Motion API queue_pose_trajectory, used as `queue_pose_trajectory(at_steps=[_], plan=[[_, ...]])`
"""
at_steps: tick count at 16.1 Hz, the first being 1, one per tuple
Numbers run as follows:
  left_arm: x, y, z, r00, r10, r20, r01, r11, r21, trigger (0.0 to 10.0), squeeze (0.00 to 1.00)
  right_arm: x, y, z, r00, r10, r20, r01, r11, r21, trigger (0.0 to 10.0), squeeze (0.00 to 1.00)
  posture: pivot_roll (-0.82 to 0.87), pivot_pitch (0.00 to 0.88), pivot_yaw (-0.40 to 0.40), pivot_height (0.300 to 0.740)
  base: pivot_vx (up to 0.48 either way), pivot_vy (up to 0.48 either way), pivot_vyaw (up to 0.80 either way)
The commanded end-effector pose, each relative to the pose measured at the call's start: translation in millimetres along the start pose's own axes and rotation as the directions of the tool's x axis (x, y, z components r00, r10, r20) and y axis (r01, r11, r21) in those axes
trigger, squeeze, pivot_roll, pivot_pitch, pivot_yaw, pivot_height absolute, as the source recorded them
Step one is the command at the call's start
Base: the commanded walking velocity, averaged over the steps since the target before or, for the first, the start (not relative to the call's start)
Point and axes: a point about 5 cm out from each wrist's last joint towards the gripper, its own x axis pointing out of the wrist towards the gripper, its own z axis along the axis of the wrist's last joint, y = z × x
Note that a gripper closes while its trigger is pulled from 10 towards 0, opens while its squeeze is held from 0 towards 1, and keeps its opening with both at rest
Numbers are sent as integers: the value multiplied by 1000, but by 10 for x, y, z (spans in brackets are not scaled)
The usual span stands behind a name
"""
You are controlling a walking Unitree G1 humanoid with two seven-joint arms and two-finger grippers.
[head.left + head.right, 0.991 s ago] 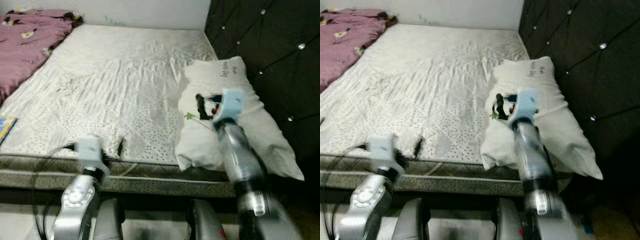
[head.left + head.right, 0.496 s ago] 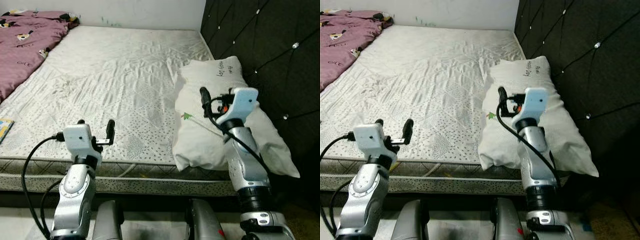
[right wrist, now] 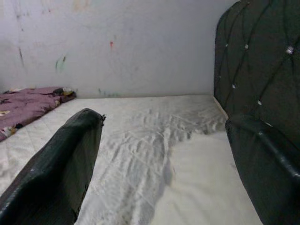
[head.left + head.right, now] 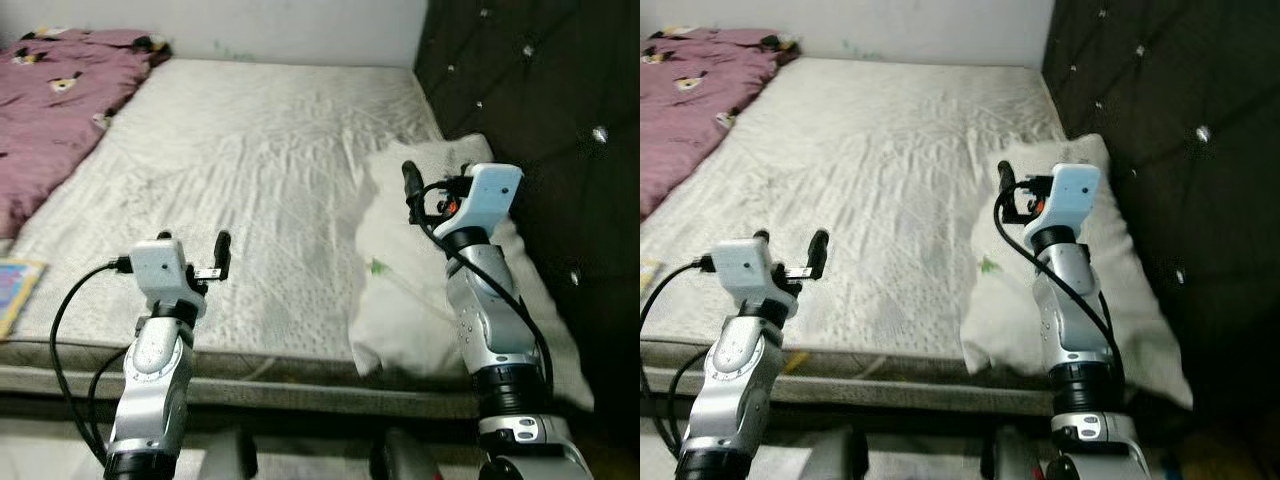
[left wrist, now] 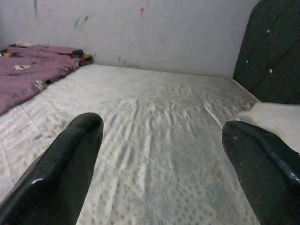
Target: Clean up the room
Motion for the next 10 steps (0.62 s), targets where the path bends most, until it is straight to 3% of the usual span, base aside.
queue_pose_trajectory(at_steps=[1, 4, 7, 8, 9, 10], plan=[[13, -14, 8, 1000, -12, 8, 12, 1000, 1, 10000, 0, 28, -1, 71, 999, 5, 33, -5, 1000, -11, 10000, 0, 7, 0, 13, 706, 0, 0, 0], [-38, 13, -43, 1000, 5, -1, -5, 1000, 13, 10000, 0, -114, -5, -64, 1000, -30, 0, 30, 999, -11, 10000, 0, 0, 0, 16, 740, 0, 0, 0], [-25, 70, -17, 999, 45, -4, -45, 999, 10, 10000, 0, -210, 8, -170, 998, -39, -55, 37, 998, -42, 10000, 0, 16, 0, -8, 740, 0, 0, 0], [-42, 76, 6, 999, 32, 1, -32, 999, 11, 10000, 0, -228, 23, -195, 997, -41, -73, 40, 999, -6, 10000, 0, 14, 0, -2, 740, 0, 0, 0], [-72, 134, -59, 999, 34, -20, -33, 998, 53, 10000, 0, -259, 52, -236, 998, -9, -65, 4, 998, -69, 10000, 0, 14, 0, 2, 740, 0, 0, 0], [-81, 192, -85, 996, 78, -30, -77, 996, 53, 10000, 0, -283, 8, -271, 996, -51, -78, 47, 997, -55, 10000, 0, 9, 0, 6, 740, 0, 0, 0]])
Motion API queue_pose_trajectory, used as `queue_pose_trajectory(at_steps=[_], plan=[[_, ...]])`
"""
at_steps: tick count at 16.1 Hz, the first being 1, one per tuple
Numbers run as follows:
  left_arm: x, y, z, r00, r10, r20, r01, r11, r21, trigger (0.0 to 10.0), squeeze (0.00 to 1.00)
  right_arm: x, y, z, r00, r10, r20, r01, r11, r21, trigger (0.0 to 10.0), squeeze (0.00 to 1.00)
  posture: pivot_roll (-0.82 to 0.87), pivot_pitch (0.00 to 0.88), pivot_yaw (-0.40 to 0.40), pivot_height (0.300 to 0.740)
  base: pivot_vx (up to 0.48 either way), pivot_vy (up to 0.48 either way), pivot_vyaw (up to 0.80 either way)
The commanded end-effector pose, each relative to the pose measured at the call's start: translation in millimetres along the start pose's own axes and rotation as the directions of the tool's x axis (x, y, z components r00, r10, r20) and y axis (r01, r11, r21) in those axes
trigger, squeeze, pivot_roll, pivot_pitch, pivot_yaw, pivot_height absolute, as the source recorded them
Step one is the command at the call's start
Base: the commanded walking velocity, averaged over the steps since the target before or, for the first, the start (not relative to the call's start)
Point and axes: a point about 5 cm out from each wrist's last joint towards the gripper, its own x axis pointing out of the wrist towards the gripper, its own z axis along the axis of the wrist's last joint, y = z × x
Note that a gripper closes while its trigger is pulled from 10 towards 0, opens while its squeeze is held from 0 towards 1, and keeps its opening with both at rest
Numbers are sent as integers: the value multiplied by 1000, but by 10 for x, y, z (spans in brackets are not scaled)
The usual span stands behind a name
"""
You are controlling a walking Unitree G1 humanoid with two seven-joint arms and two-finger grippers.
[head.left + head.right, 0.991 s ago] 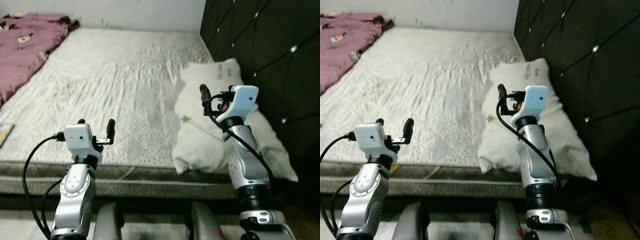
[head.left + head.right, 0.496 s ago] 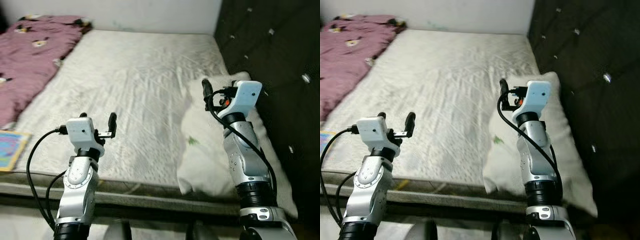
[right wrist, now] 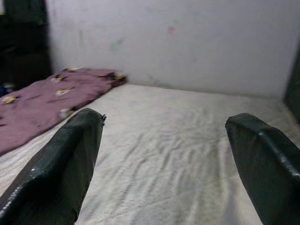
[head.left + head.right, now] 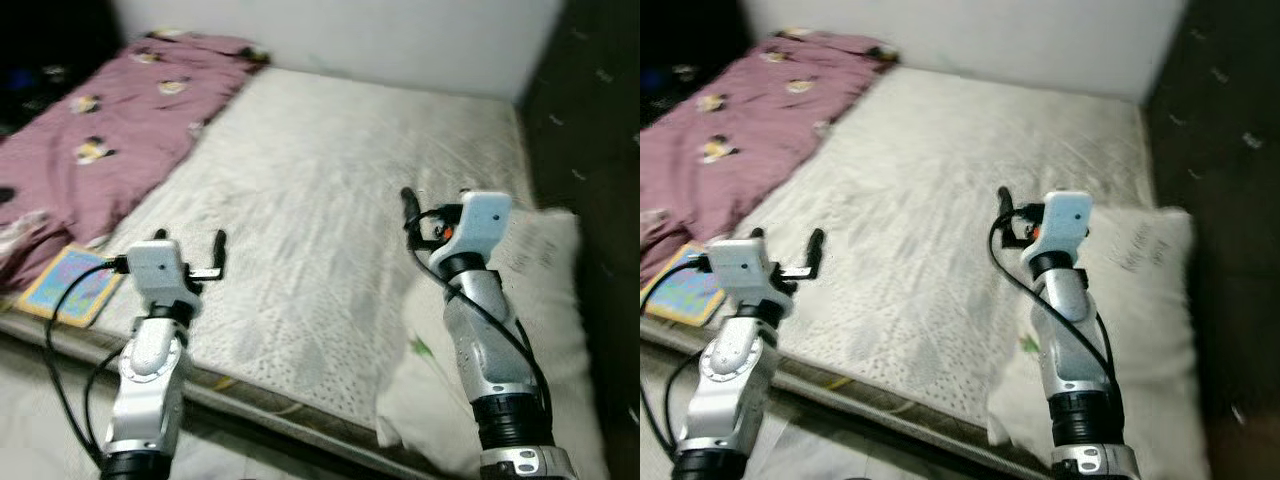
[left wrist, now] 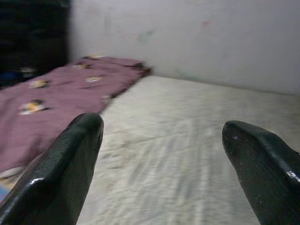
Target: Clean up the room
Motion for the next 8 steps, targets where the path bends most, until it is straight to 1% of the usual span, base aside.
queue_pose_trajectory(at_steps=[1, 2, 3, 5, 7, 8], plan=[[-12, 30, -31, 1000, 24, -15, -24, 1000, 4, 10000, 0, -39, -79, -42, 999, -42, -21, 42, 999, 3, 10000, 0, 10, 0, 5, 740, 0, 0, 0], [-29, -26, -40, 999, 37, -21, -38, 999, -12, 10000, 0, -73, -85, -61, 999, -38, -28, 38, 999, -3, 10000, 0, 14, 0, 5, 740, 0, 0, 0], [-62, -71, -49, 999, 27, -29, -26, 999, 18, 10000, 0, -92, -69, -74, 999, -27, -39, 27, 1000, -9, 10000, 0, 7, 0, 5, 740, 0, 0, -425], [-175, -177, -126, 996, -55, -66, 54, 998, -14, 10000, 0, -117, -55, -85, 999, -5, -51, 4, 1000, -31, 10000, 0, 2, 0, 1, 740, 0, 0, -491], [-261, -158, -183, 996, -31, -84, 32, 999, 4, 10000, 0, -172, -106, -155, 996, -35, -78, 32, 999, -40, 10000, 0, 11, 0, -10, 740, 0, 0, -550], [-307, -147, -197, 996, -19, -92, 19, 1000, -4, 10000, 0, -221, -90, -193, 996, -26, -90, 21, 998, -56, 10000, 0, 21, 0, -19, 740, 0, 0, 0]])
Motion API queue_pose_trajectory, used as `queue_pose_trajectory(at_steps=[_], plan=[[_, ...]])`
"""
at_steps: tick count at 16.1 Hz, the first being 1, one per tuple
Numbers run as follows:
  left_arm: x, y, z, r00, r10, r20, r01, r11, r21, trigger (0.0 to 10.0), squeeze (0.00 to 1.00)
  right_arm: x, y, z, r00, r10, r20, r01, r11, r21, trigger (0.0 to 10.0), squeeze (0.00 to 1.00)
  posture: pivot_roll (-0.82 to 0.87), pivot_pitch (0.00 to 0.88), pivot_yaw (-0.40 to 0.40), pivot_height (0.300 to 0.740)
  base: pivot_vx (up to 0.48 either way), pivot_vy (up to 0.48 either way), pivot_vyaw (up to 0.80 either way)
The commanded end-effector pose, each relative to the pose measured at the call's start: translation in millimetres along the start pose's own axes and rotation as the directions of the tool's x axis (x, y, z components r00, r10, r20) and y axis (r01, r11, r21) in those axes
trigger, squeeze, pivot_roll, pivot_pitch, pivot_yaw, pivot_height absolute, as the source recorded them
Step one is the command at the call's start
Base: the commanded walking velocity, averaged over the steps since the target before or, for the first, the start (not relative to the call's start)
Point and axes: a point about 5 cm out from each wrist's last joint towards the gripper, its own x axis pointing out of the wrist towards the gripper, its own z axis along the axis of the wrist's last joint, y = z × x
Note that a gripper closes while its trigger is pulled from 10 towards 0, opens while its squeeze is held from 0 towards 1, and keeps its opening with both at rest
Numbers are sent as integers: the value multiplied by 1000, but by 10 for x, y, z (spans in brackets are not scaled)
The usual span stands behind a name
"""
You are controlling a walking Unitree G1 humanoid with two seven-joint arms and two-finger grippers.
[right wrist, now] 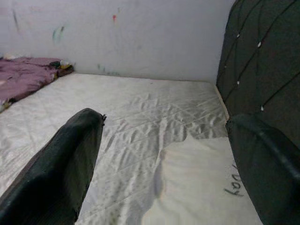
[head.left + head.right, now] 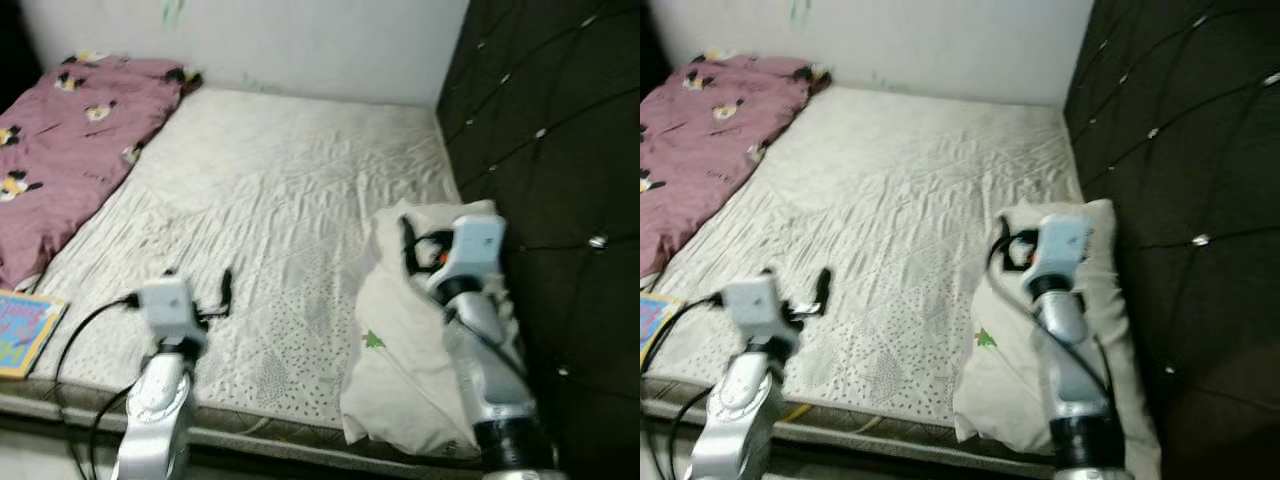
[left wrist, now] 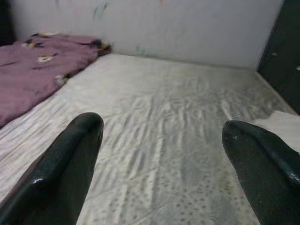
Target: Clean up the room
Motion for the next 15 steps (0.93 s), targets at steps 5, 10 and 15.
queue_pose_trajectory(at_steps=[5, 10, 15], plan=[[8, 17, 89, 1000, 7, 17, -7, 1000, -6, 10000, 0, 11, 127, -28, 999, 46, -29, -46, 999, -11, 10000, 0, 44, 0, -31, 740, 0, 0, -462], [-13, -33, 102, 999, -42, 8, 43, 998, -56, 10000, 0, 65, 57, 47, 1000, 17, 5, -17, 1000, -23, 10000, 0, 52, 0, -28, 740, 0, 0, -800], [-15, -97, 93, 998, -57, 3, 57, 994, -90, 10000, 0, 66, 68, 50, 1000, 31, 3, -30, 999, -43, 10000, 0, 37, 0, -41, 740, 0, 0, 0]])
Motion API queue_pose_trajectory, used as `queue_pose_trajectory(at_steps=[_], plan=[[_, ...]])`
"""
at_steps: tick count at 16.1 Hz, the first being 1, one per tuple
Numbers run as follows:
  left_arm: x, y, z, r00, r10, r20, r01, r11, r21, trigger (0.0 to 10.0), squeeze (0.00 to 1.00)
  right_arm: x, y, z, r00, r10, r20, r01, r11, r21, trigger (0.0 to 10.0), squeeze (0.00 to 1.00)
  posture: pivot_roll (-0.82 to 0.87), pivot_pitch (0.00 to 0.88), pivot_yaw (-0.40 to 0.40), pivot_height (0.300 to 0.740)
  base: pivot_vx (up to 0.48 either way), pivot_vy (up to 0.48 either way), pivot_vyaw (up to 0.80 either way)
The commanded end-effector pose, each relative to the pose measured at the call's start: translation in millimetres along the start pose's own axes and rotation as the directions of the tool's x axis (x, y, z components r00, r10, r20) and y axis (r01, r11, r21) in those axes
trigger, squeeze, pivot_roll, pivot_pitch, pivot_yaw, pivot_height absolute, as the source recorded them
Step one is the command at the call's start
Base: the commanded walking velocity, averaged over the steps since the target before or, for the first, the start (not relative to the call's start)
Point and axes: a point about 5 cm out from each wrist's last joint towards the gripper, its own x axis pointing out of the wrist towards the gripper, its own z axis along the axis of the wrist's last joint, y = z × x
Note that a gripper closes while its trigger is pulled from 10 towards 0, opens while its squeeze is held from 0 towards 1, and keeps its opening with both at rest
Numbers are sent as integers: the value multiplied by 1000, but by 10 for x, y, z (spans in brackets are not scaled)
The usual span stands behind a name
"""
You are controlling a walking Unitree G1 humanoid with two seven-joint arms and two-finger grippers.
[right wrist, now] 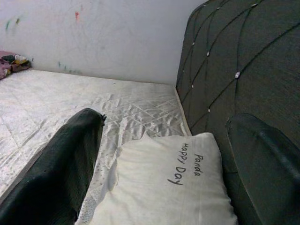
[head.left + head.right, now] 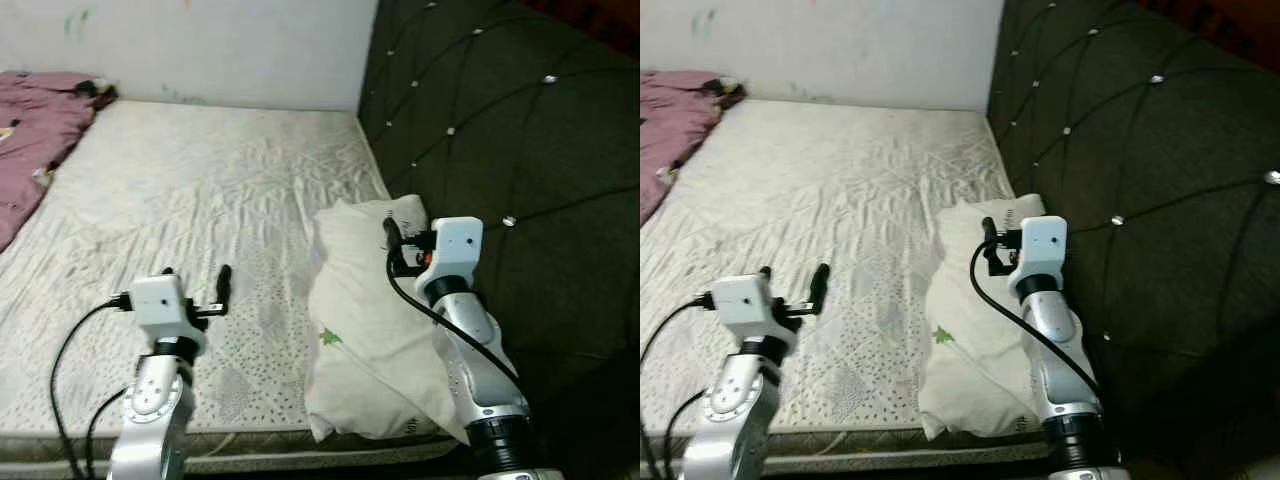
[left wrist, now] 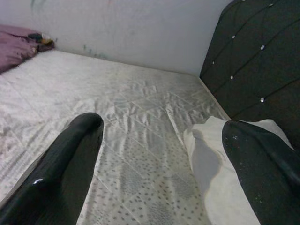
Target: Clean up the room
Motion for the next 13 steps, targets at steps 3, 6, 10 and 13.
queue_pose_trajectory(at_steps=[3, 6, 10, 13], plan=[[-16, -21, 2, 1000, -15, -7, 15, 1000, -4, 10000, 0, 0, -29, -16, 1000, -9, -10, 8, 1000, -13, 10000, 0, 36, 0, -44, 740, 0, 0, 0], [-18, -11, -4, 1000, -8, -12, 8, 1000, -1, 10000, 0, -23, -21, -55, 1000, -2, -27, 2, 1000, -16, 10000, 0, 36, 0, -47, 740, 0, 194, 0], [-19, -18, -5, 1000, -7, -15, 7, 1000, 3, 10000, 0, -21, -26, -78, 999, -1, -38, 0, 1000, -26, 10000, 0, 35, 0, -50, 740, 0, 303, 0], [-9, -19, -8, 1000, -5, -16, 5, 1000, 5, 10000, 0, -7, -19, -74, 999, 3, -36, -4, 999, -32, 10000, 0, 35, 0, -51, 740, 0, 311, 0]])
